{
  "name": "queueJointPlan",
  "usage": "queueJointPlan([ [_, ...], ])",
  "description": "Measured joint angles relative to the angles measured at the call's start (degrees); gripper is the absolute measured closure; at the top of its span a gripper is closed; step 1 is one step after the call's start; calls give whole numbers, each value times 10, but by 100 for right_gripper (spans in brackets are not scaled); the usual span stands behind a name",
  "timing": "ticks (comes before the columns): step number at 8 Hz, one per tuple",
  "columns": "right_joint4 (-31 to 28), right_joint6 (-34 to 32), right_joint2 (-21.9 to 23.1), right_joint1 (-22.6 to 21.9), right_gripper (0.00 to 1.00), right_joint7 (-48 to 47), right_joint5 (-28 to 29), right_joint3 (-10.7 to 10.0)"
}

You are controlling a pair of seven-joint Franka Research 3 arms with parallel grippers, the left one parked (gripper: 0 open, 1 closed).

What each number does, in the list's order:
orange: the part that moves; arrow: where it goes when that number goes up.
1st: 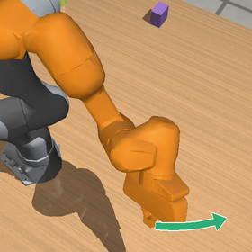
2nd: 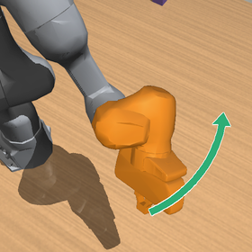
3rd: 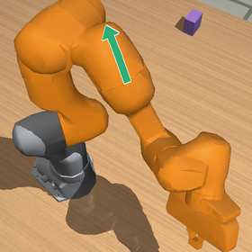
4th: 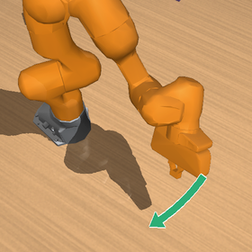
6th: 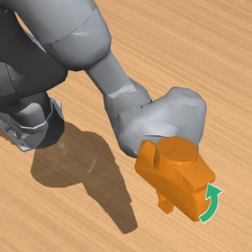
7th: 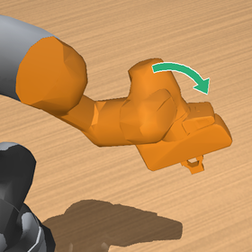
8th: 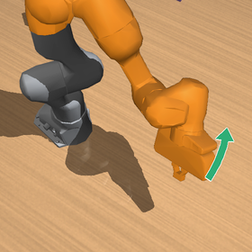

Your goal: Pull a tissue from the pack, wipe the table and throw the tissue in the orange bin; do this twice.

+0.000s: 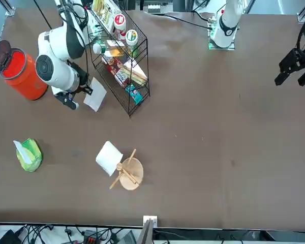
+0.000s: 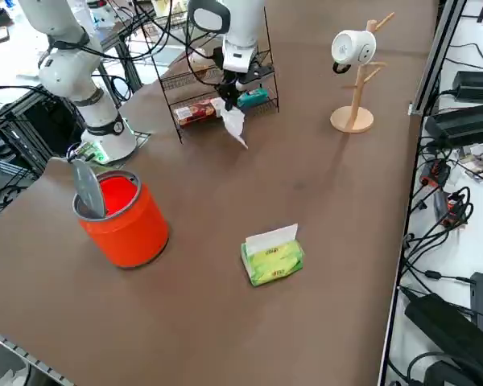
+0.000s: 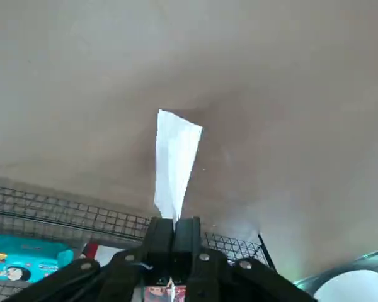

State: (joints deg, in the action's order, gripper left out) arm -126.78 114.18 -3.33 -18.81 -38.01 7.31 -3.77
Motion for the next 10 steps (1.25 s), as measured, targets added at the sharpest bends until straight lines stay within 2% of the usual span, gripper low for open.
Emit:
queueJointPlan([
  [4, -15, 2, -11, 0, 99, 0, -31, 0],
  [10, -15, 40, -50, 0, 99, 0, -38, 0],
])
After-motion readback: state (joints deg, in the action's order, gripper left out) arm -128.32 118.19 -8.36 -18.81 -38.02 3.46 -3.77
